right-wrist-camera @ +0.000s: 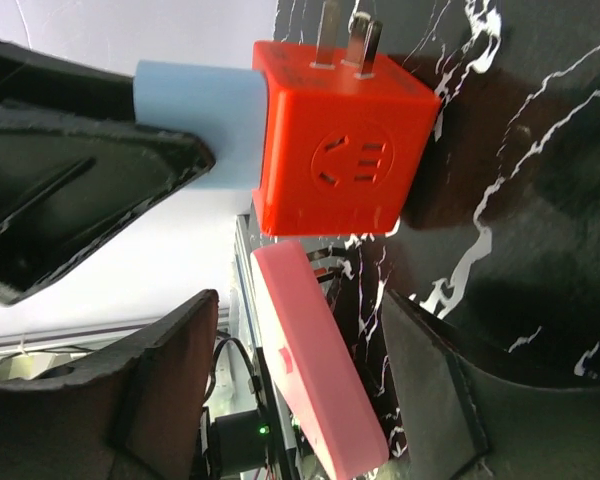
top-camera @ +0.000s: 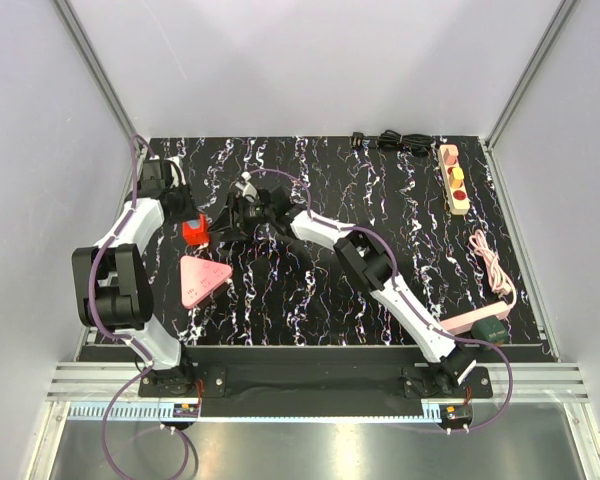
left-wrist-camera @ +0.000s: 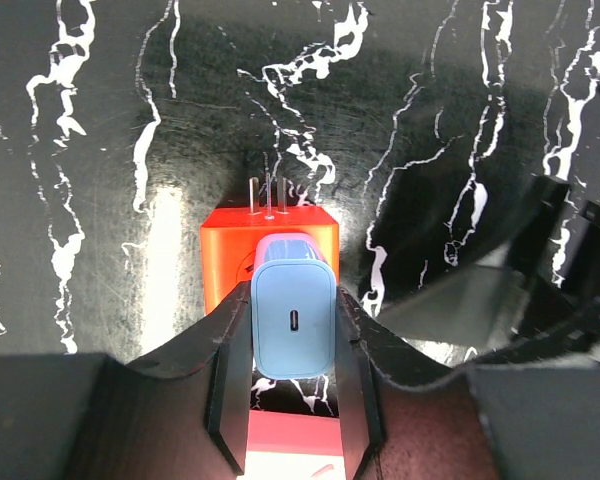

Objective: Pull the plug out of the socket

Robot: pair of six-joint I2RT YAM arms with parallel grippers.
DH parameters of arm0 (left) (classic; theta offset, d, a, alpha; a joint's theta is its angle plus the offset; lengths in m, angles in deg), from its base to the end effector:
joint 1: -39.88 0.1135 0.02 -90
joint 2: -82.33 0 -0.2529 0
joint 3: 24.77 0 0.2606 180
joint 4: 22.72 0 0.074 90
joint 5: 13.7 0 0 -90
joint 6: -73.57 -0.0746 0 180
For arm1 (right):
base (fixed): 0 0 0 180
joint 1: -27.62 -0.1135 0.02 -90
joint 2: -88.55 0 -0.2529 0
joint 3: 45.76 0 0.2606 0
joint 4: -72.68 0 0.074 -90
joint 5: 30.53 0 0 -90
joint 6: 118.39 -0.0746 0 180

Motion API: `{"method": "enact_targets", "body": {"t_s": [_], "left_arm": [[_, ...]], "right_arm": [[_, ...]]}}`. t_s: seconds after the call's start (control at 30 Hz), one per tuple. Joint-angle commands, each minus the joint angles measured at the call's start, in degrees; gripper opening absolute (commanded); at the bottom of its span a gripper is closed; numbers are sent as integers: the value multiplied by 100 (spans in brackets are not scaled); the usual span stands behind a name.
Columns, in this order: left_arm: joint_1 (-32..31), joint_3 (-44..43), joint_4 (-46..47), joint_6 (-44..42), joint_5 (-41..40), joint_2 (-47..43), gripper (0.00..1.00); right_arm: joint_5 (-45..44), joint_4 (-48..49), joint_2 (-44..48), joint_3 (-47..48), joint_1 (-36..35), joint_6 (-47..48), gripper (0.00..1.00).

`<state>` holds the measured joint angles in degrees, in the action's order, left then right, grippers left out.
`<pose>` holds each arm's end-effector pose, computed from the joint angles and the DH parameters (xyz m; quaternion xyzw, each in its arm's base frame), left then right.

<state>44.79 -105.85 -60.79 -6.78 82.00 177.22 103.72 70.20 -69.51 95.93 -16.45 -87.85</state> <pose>0.3853 0.0257 0.1867 -0.1035 0.9385 -0.0604 0.3239 0.4130 0.4723 0.0934 -0.1162 0.7760 0.6129 0.0929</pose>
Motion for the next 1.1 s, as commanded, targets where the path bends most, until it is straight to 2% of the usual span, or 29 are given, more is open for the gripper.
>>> {"method": "enact_targets", "body": {"t_s": [0.0,0.4,1.07], "left_arm": [[-16,-202,58,2,371,-243,0],[-25,-44,234,81,591,-463,0],[-78,-8,287,134,749,-463,0]], "right_arm": [[189,376,-155,425,22,-127,75],[119,253,-621,995,22,-259,77],[-4,332,-981,1436,-57,-469,68]]}}
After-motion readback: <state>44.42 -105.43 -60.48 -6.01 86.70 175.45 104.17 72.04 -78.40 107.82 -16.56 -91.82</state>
